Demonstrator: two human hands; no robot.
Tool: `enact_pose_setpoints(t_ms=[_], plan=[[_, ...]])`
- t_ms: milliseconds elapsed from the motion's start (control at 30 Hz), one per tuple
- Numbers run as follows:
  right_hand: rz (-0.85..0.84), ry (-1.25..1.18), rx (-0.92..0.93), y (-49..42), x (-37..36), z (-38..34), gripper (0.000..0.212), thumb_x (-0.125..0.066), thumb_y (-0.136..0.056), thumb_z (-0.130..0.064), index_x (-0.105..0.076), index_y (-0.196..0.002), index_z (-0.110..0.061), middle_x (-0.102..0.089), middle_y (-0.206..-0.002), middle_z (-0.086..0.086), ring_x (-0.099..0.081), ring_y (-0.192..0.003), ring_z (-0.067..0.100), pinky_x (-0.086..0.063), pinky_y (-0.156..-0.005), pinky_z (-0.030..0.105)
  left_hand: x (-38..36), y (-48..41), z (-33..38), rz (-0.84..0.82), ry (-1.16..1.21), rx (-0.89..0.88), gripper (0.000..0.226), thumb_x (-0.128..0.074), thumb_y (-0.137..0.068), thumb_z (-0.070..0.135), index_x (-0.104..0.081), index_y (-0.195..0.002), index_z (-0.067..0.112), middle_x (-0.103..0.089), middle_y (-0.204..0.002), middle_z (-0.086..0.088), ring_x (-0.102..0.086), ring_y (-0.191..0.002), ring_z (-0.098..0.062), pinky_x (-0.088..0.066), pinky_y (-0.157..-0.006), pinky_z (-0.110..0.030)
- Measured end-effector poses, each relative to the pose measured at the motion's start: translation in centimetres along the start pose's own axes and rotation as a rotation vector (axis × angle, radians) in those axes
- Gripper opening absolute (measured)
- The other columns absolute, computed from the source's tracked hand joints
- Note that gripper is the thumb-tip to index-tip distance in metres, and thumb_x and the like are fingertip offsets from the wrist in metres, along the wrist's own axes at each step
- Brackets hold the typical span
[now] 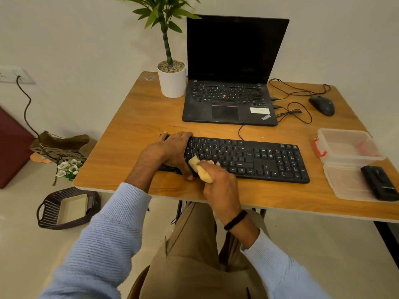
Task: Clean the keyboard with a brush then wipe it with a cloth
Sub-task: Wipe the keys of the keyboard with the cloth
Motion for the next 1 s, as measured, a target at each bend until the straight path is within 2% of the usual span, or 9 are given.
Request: enact_pose_setpoints(t_ms=[67,133,233,367,433,600,700,867,1000], plan=[[0.063,0.066,-0.056,0.1,0.5,0.6,0.053,-0.070,-0.077,0.009,-0.063,-0.126,-0.011,-0.064,-0.128,0.009,-0.057,-0.124,0.020,-0.028,-0.117,0.033,0.0,0.1,0.0,-0.004,0.007,0.002,0.143,-0.095,-0.051,0.055,-0.008,-0.161,0.024,-0.021,-0.166,0.001,-0.016,-0.155,-0.022,0.010,-0.125,-0.053],[-0.006,0.062,0.038,1.2,-0.2,-1.0,0.050,-0.071,-0.077,0.007,-0.065,-0.123,-0.011,-0.066,-0.126,0.008,-0.059,-0.122,0.020,-0.039,-0.112,0.040,0.0,0.2,-0.1,0.010,0.008,-0.001,0.141,-0.096,-0.053,0.051,-0.008,-0.161,0.023,-0.023,-0.166,0.001,-0.017,-0.154,-0.022,0.010,-0.125,-0.054],[-0.105,-0.045,0.041,0.5,0.9,-2.0,0.037,-0.069,-0.086,-0.004,-0.068,-0.120,-0.020,-0.070,-0.116,-0.002,-0.064,-0.105,0.009,-0.053,-0.094,0.029,0.1,0.4,0.0,0.011,-0.006,-0.002,0.142,-0.096,-0.054,0.050,-0.007,-0.161,0.023,-0.021,-0.166,-0.001,-0.015,-0.155,-0.024,0.009,-0.125,-0.055],[0.155,0.023,-0.082,-5.2,5.4,0.6,0.037,-0.070,-0.086,-0.003,-0.069,-0.120,-0.018,-0.071,-0.114,0.000,-0.066,-0.101,0.013,-0.050,-0.083,0.019,0.2,0.7,-0.6,-0.001,-0.016,0.063,0.151,-0.095,-0.048,0.059,-0.003,-0.162,0.025,-0.011,-0.168,-0.003,-0.007,-0.156,-0.028,0.008,-0.125,-0.053],[0.161,0.034,-0.087,-8.1,5.8,1.3,0.033,-0.070,-0.085,-0.003,-0.072,-0.114,-0.019,-0.073,-0.108,-0.001,-0.067,-0.096,0.015,-0.045,-0.078,0.016,0.1,0.7,-0.8,-0.010,-0.021,0.082,0.152,-0.094,-0.047,0.062,-0.003,-0.162,0.024,-0.010,-0.168,-0.003,-0.005,-0.156,-0.028,0.007,-0.125,-0.053],[-0.146,0.116,0.024,-12.2,0.9,1.0,0.034,-0.067,-0.089,-0.009,-0.069,-0.119,-0.024,-0.069,-0.113,0.001,-0.057,-0.104,0.015,-0.043,-0.091,0.030,0.2,0.5,-0.9,-0.033,-0.062,0.102,0.153,-0.093,-0.045,0.065,-0.003,-0.162,0.023,-0.010,-0.168,-0.004,-0.006,-0.156,-0.030,0.006,-0.126,-0.053],[-0.303,0.302,0.156,-12.2,-2.5,0.3,0.038,-0.057,-0.093,-0.010,-0.065,-0.122,-0.033,-0.052,-0.107,0.002,-0.042,-0.103,0.021,-0.038,-0.090,0.034,0.2,0.4,-0.8,-0.041,-0.098,0.110,0.152,-0.092,-0.048,0.066,-0.003,-0.162,0.021,-0.009,-0.168,-0.005,-0.005,-0.156,-0.031,0.004,-0.126,-0.053],[-0.388,0.570,0.252,-12.8,-1.6,0.2,0.043,-0.054,-0.093,-0.014,-0.061,-0.123,-0.045,-0.037,-0.096,-0.002,-0.038,-0.093,0.022,-0.034,-0.097,0.043,0.2,0.3,-0.8,-0.055,-0.126,0.129,0.152,-0.092,-0.047,0.067,-0.002,-0.162,0.022,-0.010,-0.168,-0.006,-0.007,-0.156,-0.031,0.002,-0.126,-0.053],[-0.419,0.669,0.225,-12.9,0.4,1.7,0.041,-0.054,-0.095,-0.017,-0.060,-0.124,-0.045,-0.035,-0.096,-0.002,-0.042,-0.106,0.028,-0.026,-0.110,0.054,0.2,0.2,-0.9,-0.066,-0.130,0.135,0.153,-0.092,-0.047,0.067,-0.001,-0.162,0.023,-0.009,-0.168,-0.007,-0.007,-0.156,-0.031,0.002,-0.126,-0.054]])
Point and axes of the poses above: each hand's wrist, its own y-axis away from the middle knuckle, its own x-axis out of the back of the hand, z = x × y, the point moved 9 cm from there along -y, towards the middle knuckle
